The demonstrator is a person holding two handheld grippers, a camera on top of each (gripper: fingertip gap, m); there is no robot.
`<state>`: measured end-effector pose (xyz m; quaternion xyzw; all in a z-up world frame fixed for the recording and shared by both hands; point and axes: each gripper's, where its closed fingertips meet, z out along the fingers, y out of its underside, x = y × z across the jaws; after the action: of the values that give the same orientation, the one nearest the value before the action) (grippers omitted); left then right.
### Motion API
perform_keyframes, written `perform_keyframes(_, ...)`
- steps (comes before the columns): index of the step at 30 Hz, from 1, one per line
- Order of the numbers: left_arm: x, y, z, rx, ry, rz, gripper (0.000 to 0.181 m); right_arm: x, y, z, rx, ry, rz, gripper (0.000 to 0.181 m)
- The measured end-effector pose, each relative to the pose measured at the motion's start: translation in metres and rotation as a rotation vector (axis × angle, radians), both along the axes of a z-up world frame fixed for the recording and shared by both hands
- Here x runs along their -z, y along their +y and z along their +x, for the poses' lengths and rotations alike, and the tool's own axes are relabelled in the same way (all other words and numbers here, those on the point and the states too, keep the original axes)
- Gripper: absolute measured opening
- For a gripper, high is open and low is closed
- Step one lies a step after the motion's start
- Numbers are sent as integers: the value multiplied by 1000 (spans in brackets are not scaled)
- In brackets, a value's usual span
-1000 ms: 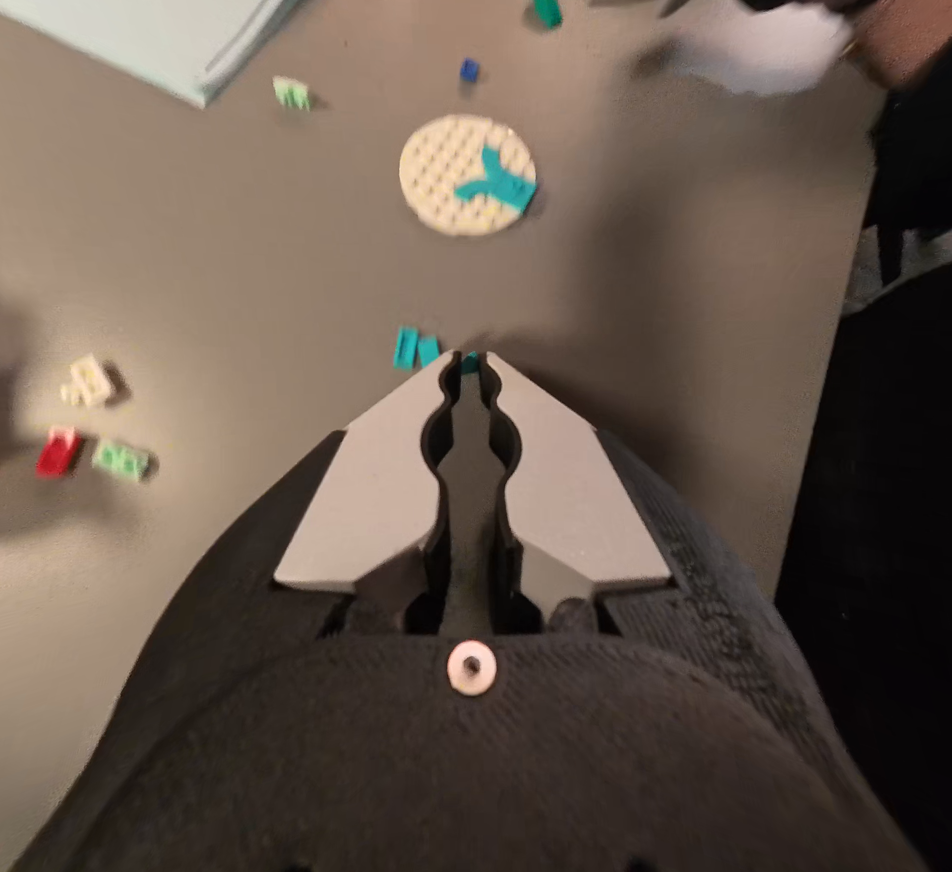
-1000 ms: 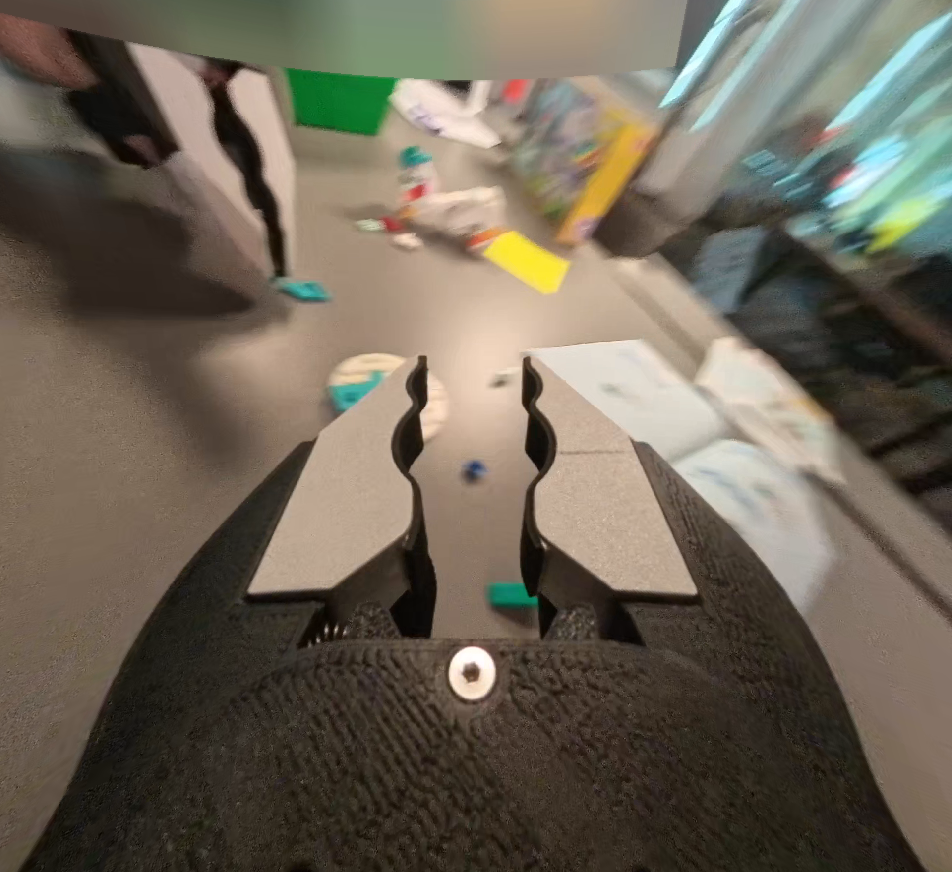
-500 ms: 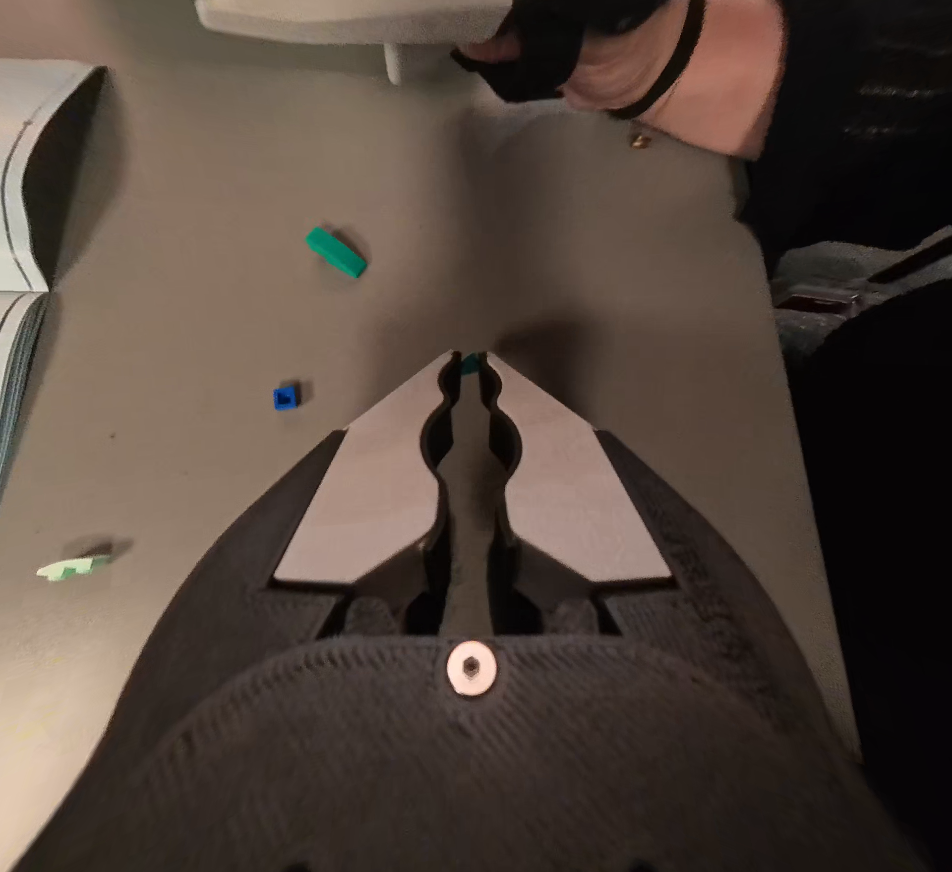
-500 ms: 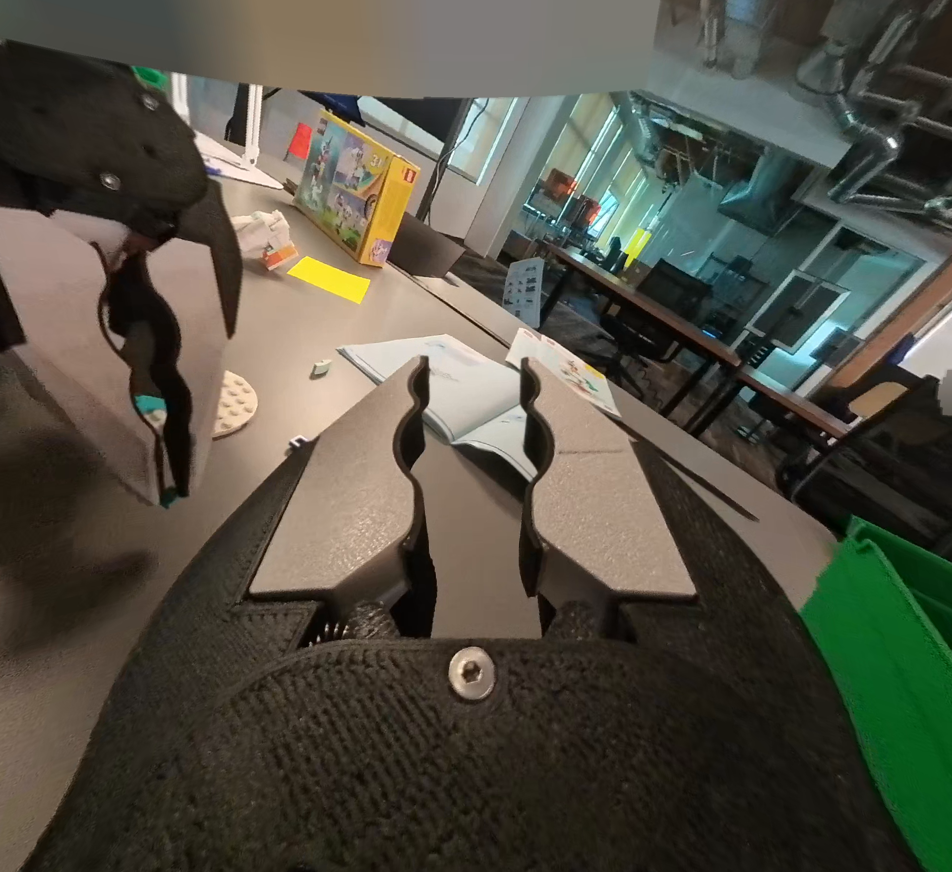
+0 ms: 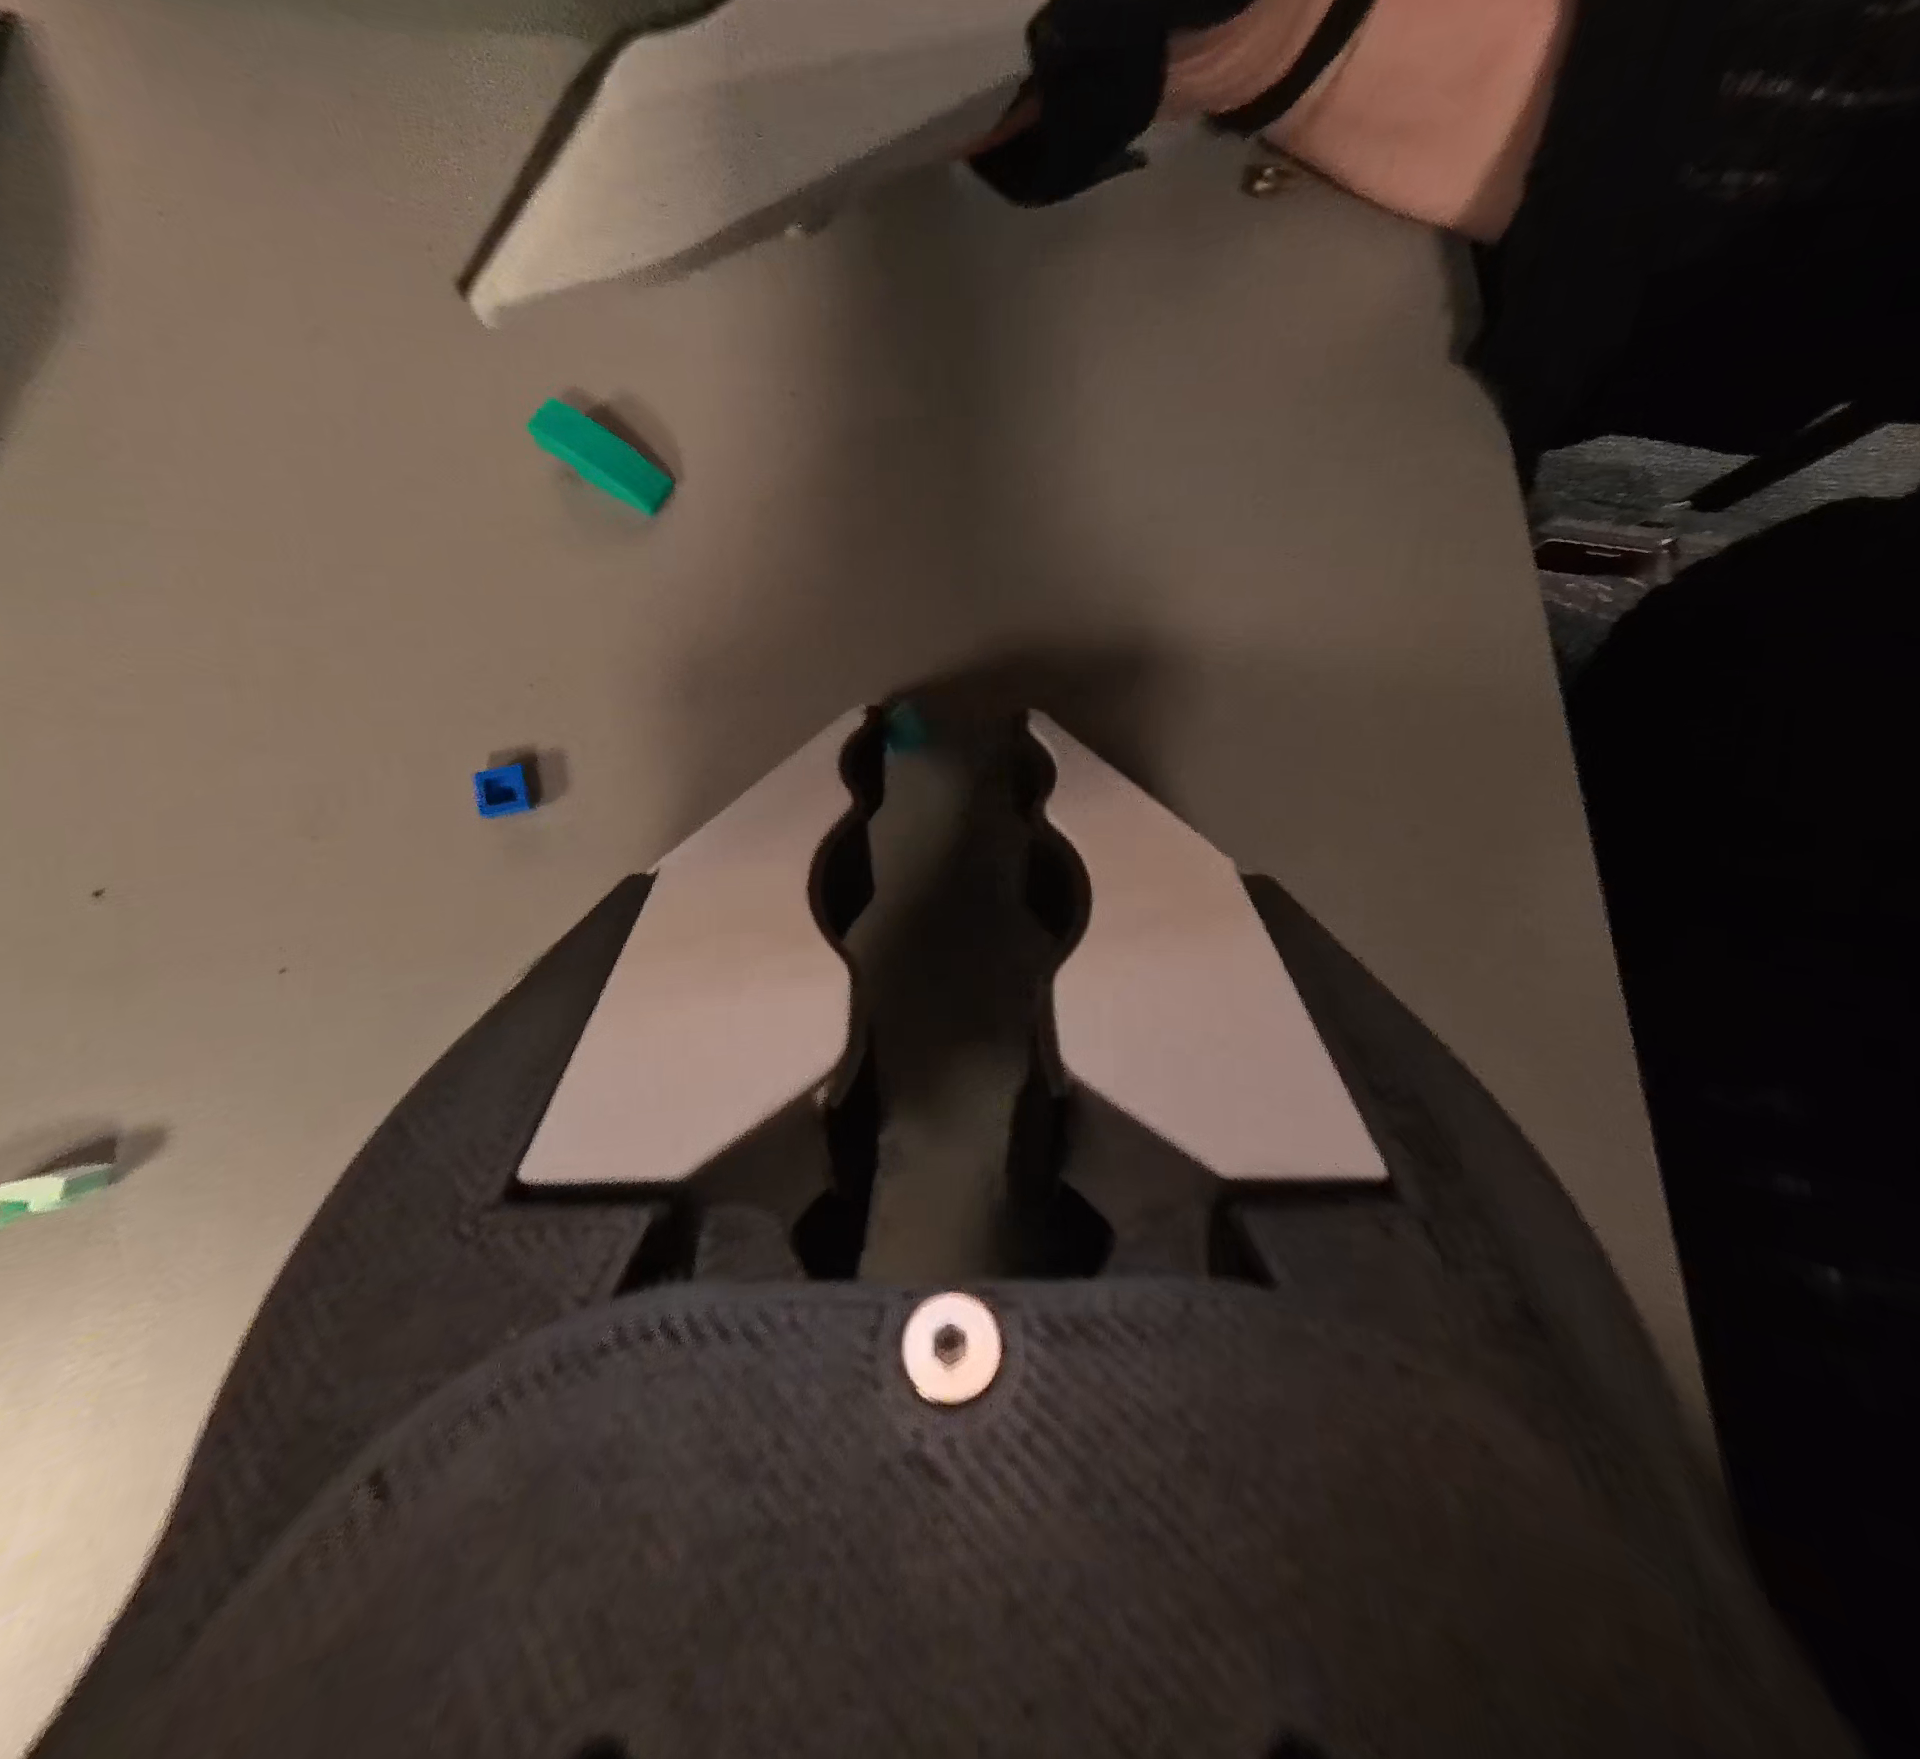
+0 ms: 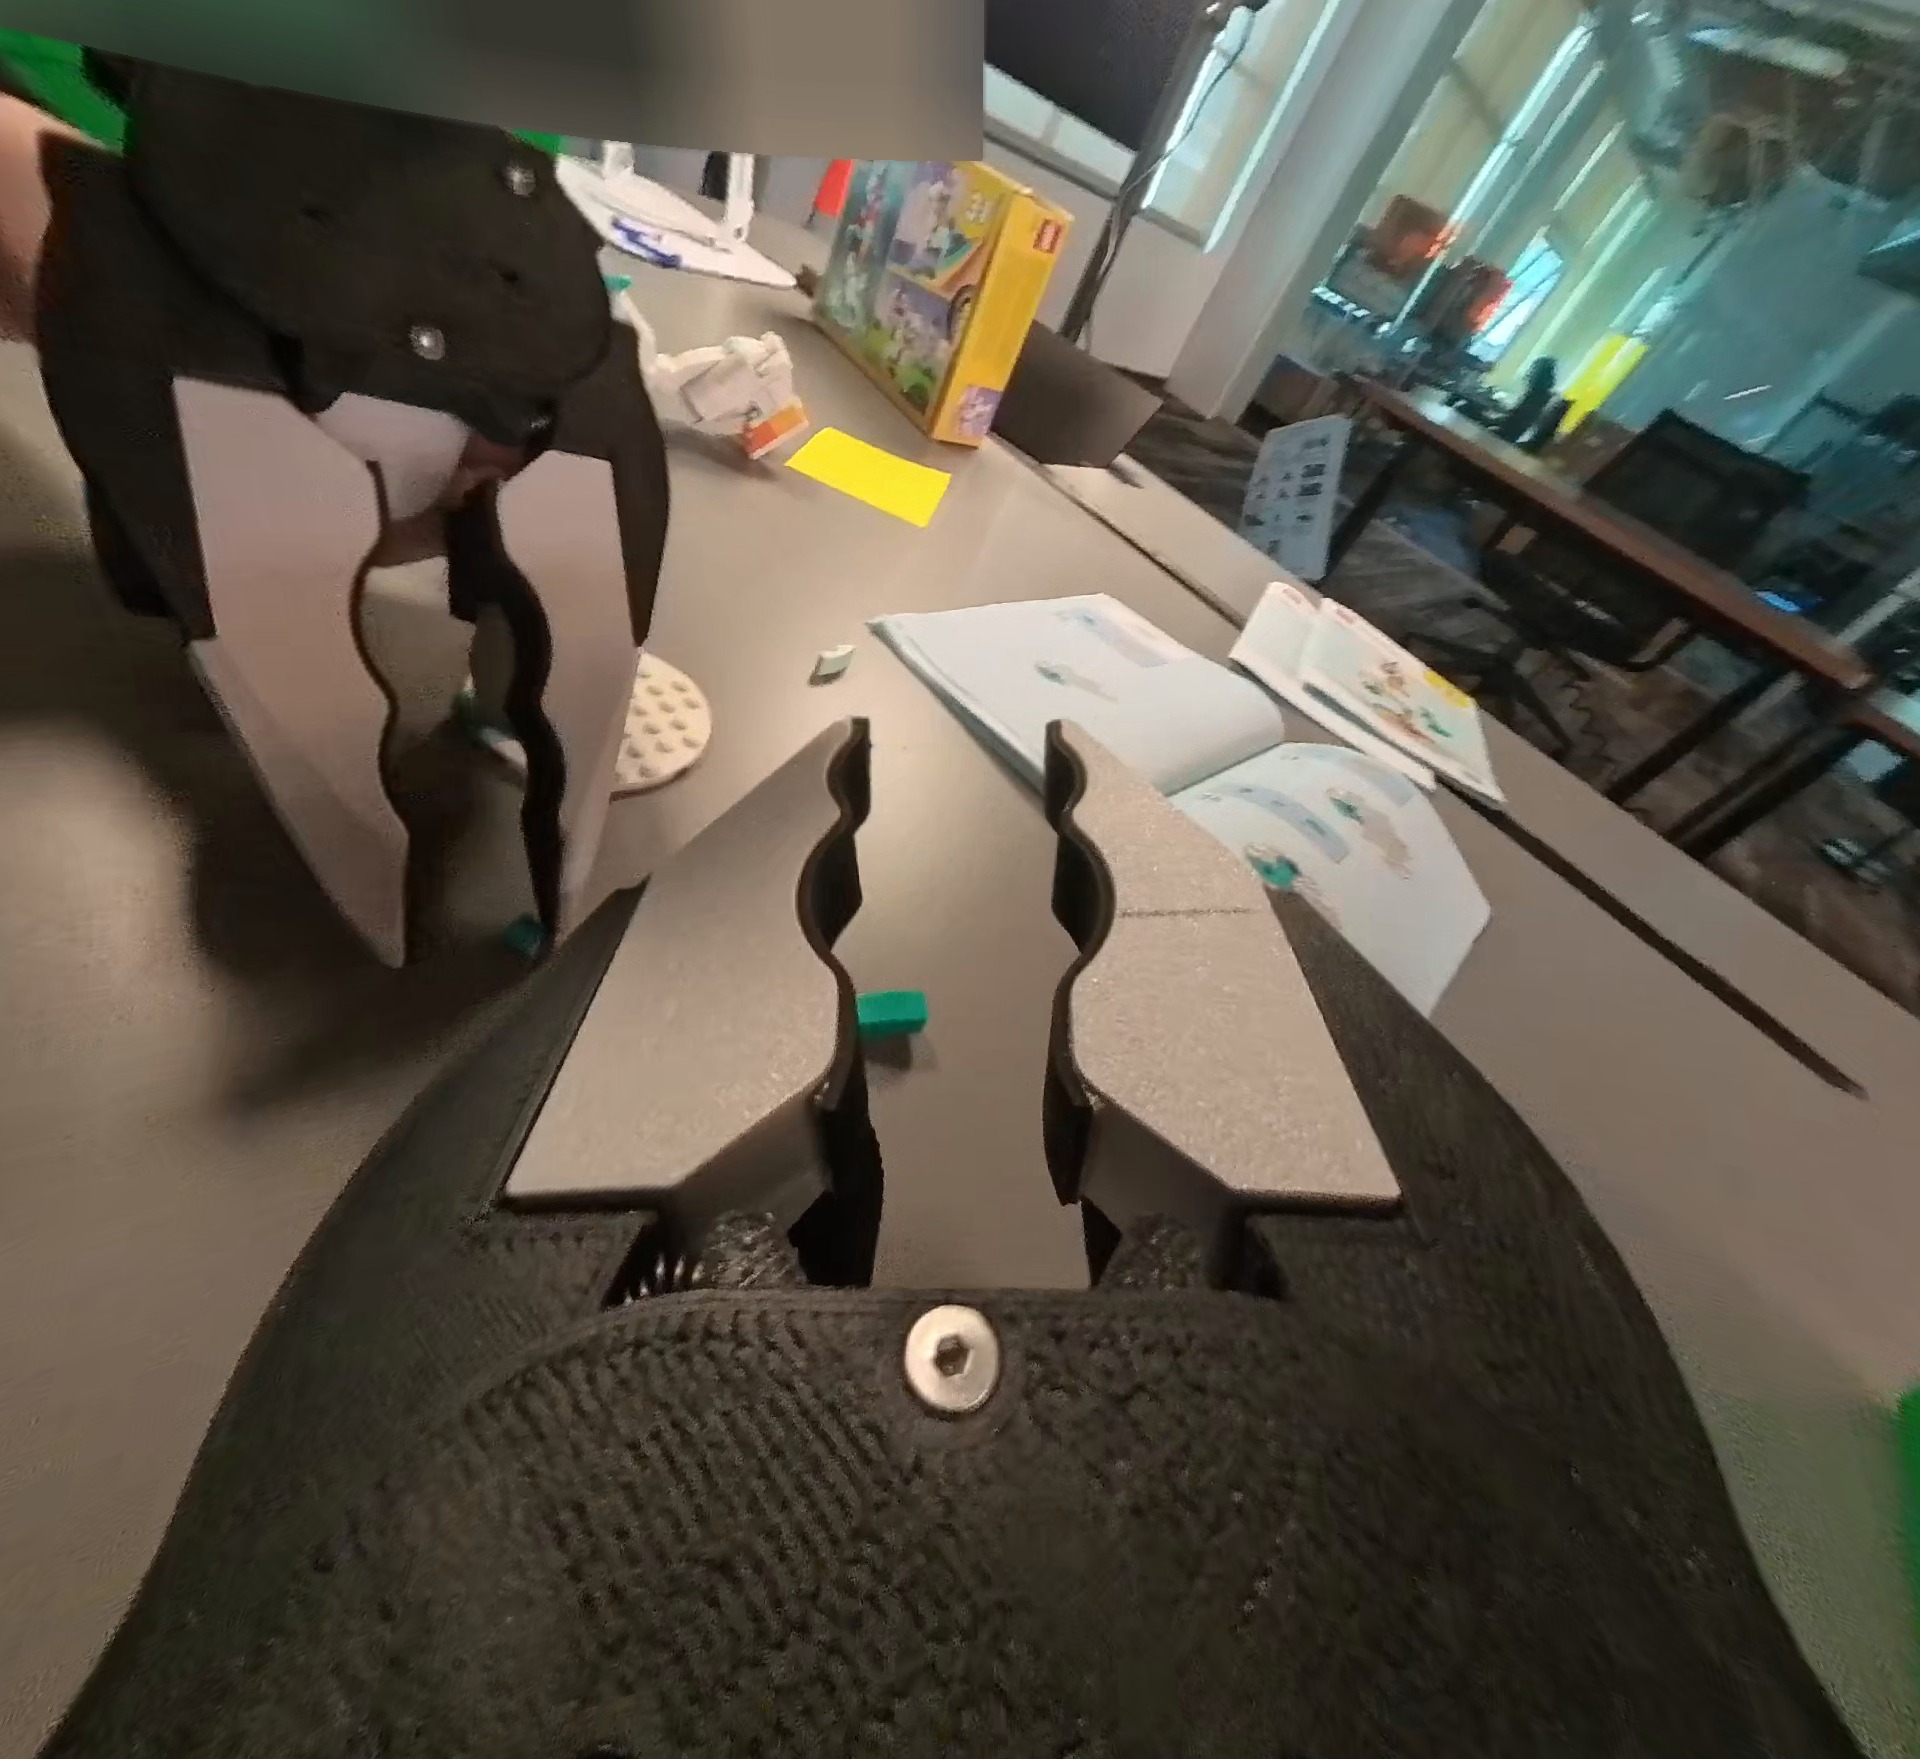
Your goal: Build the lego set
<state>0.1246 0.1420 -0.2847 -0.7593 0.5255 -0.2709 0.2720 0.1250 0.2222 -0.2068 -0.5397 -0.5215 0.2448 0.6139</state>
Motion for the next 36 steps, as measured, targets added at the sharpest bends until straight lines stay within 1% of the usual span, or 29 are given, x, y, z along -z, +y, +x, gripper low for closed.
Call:
perform_keyframes(1,-1,-1,0,6,-5,0,26,3,-1,-1,-8,-23,-9,32)
perform_keyframes(3,-1,-4,-2,7,-8,-1,28,10,-3,-2,-28,-67,-24,32)
perform_keyframes(4,-2,-4,-4,1,-7,2,28,14,-8,-4,-61,-95,-44,31)
perform_keyframes(5,-3,-4,-6,-7,-9,9,28,20,-15,-6,-109,-132,-81,29)
perform_keyframes(7,-8,-6,-12,-27,-21,18,29,37,-40,-10,-251,-234,-199,24)
perform_keyframes(8,-11,-8,-15,-40,-30,22,29,44,-51,-11,-303,-281,-258,26)
perform_keyframes(10,-17,-9,-23,-73,-49,37,29,54,-67,-13,-383,-355,-340,29)
perform_keyframes(12,-22,-10,-32,-112,-64,45,29,64,-76,-14,-424,-426,-379,30)
perform_keyframes(15,-26,-10,-47,-168,-72,59,29,74,-83,-14,-450,-499,-422,29)
perform_keyframes(19,-29,-11,-68,-239,-74,71,30,78,-88,-9,-443,-538,-455,26)
perform_keyframes(22,-29,-10,-85,-298,-66,76,30,77,-99,-5,-461,-554,-492,26)
perform_keyframes(25,-31,-7,-96,-348,-98,69,30,75,-105,-7,-468,-548,-496,26)
perform_keyframes(31,-30,-5,-104,-370,-103,67,30,76,-101,-8,-430,-549,-506,25)
perform_keyframes(36,-26,-8,-103,-353,-92,64,30,72,-113,-14,-494,-530,-521,25)
